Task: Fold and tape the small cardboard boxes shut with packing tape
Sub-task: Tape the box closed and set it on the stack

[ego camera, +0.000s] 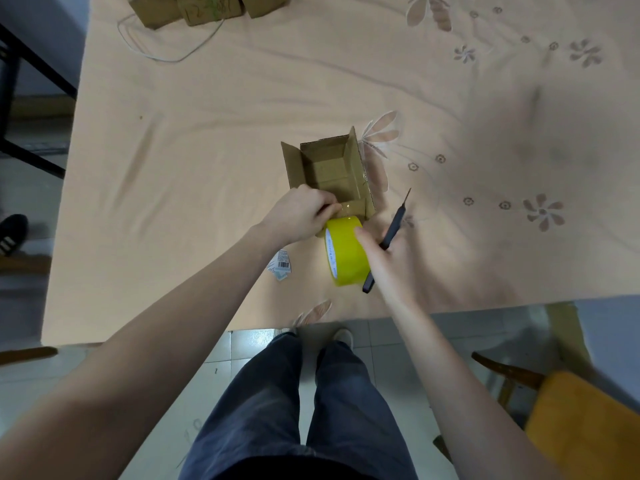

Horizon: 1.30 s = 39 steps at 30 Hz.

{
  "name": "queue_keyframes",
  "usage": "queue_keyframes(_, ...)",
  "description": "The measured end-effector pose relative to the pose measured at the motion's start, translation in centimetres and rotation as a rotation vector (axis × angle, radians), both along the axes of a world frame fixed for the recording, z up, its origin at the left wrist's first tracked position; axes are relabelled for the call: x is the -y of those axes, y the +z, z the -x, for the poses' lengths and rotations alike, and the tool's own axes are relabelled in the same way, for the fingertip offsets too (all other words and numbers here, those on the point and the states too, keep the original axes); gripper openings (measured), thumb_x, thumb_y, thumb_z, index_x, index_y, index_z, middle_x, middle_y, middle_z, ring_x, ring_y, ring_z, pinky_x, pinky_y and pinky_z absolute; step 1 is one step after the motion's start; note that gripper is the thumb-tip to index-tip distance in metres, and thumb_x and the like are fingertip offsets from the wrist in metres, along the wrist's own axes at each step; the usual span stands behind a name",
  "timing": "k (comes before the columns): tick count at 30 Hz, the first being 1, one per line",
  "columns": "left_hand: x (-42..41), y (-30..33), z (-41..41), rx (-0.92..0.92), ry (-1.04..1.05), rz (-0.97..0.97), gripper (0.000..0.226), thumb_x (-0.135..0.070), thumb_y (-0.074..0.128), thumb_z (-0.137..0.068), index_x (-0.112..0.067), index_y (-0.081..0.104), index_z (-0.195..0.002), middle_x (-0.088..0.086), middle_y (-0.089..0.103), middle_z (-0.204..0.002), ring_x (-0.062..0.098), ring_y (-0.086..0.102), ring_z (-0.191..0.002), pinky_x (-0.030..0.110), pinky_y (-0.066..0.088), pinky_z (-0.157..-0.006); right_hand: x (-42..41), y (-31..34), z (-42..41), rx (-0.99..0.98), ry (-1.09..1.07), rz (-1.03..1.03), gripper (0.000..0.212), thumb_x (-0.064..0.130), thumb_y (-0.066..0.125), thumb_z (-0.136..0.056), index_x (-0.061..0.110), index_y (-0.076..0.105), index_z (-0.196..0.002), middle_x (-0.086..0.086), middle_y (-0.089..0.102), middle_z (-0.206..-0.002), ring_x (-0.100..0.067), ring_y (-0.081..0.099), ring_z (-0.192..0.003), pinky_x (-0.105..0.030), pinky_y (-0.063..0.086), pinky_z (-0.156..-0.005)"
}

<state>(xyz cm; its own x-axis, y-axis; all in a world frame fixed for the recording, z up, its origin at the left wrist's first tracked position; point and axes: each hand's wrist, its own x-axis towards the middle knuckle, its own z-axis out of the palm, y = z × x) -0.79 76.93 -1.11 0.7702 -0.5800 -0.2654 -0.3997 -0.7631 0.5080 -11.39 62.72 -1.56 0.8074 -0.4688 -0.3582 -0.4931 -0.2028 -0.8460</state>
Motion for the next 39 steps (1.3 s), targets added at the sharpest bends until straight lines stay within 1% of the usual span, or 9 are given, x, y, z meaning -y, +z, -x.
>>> queue_keyframes(2,0.2,0.0,0.1,-0.009,0.032,0.001,0.026,-0.027,0.045,-0.097,-0.013,0.067,-0.097,0.007,0.068,-0.083,0.029,0.06,-0.08,0.039,0.049,-0.072,0.3,0.2,0.5,-0.019,0.06,-0.08,0.032,0.029,0.073,-0.082,0.013,0.047,-0.073,0.012,0.049,-0.054,-0.001,0.049,-0.051,-0.013,0.038,-0.051)
queue_keyframes(6,0.6,-0.2,0.4,-0.124,0.185,0.128,0.02,-0.032,0.057,-0.091,-0.022,0.073,-0.094,-0.001,0.07,-0.087,0.016,0.058,-0.077,0.03,0.046,-0.074,0.0,0.3,1.0,-0.055,0.153,-0.145,0.042,0.027,0.069,-0.086,-0.003,0.053,-0.109,-0.012,0.061,-0.085,-0.019,0.06,-0.077,-0.023,0.045,-0.064)
queue_keyframes(10,0.8,-0.4,0.4,-0.126,0.213,0.124,0.025,-0.036,0.055,-0.094,-0.021,0.074,-0.087,0.002,0.065,-0.074,0.017,0.05,-0.065,0.028,0.04,-0.064,-0.5,0.6,1.2,-0.013,0.156,-0.005,0.04,0.033,0.066,-0.088,0.003,0.049,-0.108,-0.009,0.061,-0.088,-0.021,0.061,-0.08,-0.013,0.04,-0.054)
queue_keyframes(17,1.9,-0.4,0.3,-0.038,0.29,0.109,0.027,-0.033,0.053,-0.095,-0.015,0.073,-0.092,0.007,0.062,-0.074,0.023,0.046,-0.071,0.028,0.037,-0.064,-1.0,1.2,0.4,-0.019,0.13,0.197,0.033,0.033,0.065,-0.087,0.012,0.041,-0.093,-0.002,0.051,-0.083,-0.028,0.056,-0.086,-0.028,0.033,-0.065)
queue_keyframes(25,1.6,0.6,-1.0,-0.047,0.299,0.175,0.026,-0.03,0.054,-0.095,-0.012,0.072,-0.09,0.003,0.057,-0.071,0.02,0.047,-0.069,0.025,0.033,-0.063,-1.3,1.0,-1.5,0.025,0.102,0.288,0.048,0.023,0.074,-0.082,-0.004,0.047,-0.111,0.009,0.03,-0.073,-0.01,0.033,-0.074,-0.004,0.026,-0.065)
queue_keyframes(29,1.3,1.0,-1.3,-0.054,0.245,0.204,0.024,-0.027,0.056,-0.095,-0.011,0.073,-0.094,-0.001,0.059,-0.074,0.017,0.049,-0.072,0.019,0.03,-0.061,-1.1,0.3,-1.4,0.027,0.129,0.288,0.047,0.028,0.075,-0.08,0.002,0.047,-0.107,0.01,0.035,-0.075,-0.012,0.037,-0.075,-0.009,0.025,-0.065)
queue_keyframes(33,1.1,1.2,-1.8,-0.082,0.165,0.213,0.025,-0.027,0.055,-0.095,-0.01,0.073,-0.094,0.008,0.07,-0.086,0.025,0.059,-0.081,0.031,0.045,-0.072,-0.2,0.3,-0.6,0.08,0.15,0.311,0.042,0.037,0.07,-0.083,0.016,0.036,-0.097,0.018,0.039,-0.07,0.003,0.041,-0.057,-0.003,0.035,-0.052)
queue_keyframes(36,0.9,1.3,-2.0,-0.089,0.159,0.221,0.025,-0.028,0.055,-0.095,-0.012,0.073,-0.096,0.008,0.071,-0.09,0.025,0.06,-0.085,0.032,0.047,-0.076,1.1,0.9,0.3,0.095,0.176,0.327,0.043,0.05,0.055,-0.089,0.012,0.044,-0.106,0.002,0.055,-0.069,-0.007,0.055,-0.059,-0.025,0.049,-0.055)
queue_keyframes(39,0.9,1.4,-2.0,-0.102,0.149,0.239,0.024,-0.027,0.055,-0.095,-0.011,0.073,-0.095,0.006,0.07,-0.089,0.02,0.059,-0.081,0.028,0.045,-0.072,2.9,2.3,0.8,0.152,0.273,0.391,0.05,0.057,0.037,-0.092,0.013,0.049,-0.112,-0.012,0.064,-0.092,-0.027,0.059,-0.081,-0.043,0.05,-0.074)
